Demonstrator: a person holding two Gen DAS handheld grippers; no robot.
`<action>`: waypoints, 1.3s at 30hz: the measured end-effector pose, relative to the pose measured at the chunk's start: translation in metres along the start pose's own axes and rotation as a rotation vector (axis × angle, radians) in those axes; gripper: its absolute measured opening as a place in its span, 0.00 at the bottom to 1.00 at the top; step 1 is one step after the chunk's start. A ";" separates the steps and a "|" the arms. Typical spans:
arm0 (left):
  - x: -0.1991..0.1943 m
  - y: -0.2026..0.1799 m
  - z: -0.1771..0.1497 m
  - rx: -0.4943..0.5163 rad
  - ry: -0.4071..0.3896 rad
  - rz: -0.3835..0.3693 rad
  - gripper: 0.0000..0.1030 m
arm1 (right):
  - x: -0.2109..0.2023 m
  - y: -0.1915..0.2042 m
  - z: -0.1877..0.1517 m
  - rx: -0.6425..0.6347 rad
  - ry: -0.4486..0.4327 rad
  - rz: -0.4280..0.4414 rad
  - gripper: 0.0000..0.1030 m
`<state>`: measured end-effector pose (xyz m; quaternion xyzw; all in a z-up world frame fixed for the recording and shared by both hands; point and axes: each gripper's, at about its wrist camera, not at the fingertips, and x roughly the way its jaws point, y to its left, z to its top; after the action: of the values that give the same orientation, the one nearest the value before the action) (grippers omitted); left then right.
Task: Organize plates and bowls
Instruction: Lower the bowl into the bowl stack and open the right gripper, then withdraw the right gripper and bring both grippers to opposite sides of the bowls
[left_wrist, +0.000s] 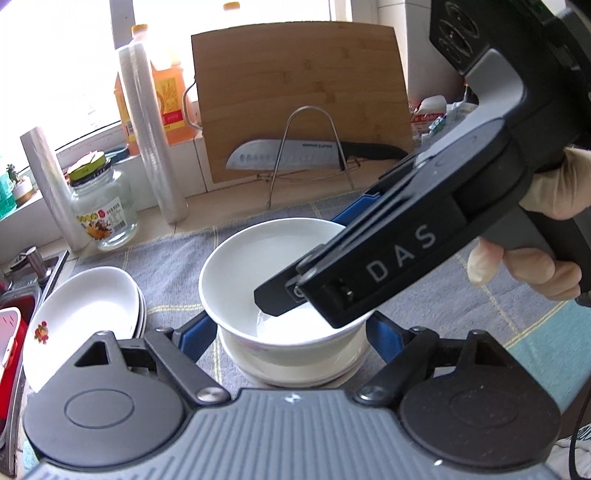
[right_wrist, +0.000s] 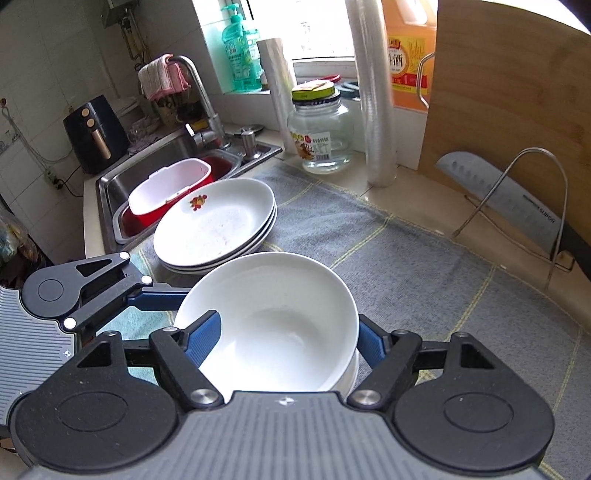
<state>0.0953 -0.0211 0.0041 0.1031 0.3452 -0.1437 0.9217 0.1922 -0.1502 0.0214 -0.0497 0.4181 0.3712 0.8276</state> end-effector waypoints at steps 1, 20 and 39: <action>0.002 0.001 -0.001 0.000 0.004 0.000 0.85 | 0.002 0.001 0.000 -0.001 0.005 -0.004 0.80; 0.008 0.007 -0.005 -0.024 0.014 -0.034 0.85 | 0.010 0.003 -0.001 -0.015 0.027 -0.022 0.82; 0.005 0.005 -0.007 -0.015 -0.004 -0.041 0.92 | 0.011 0.006 -0.006 -0.028 0.015 -0.026 1.00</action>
<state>0.0964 -0.0157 -0.0040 0.0887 0.3466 -0.1600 0.9200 0.1881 -0.1422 0.0108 -0.0692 0.4183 0.3656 0.8286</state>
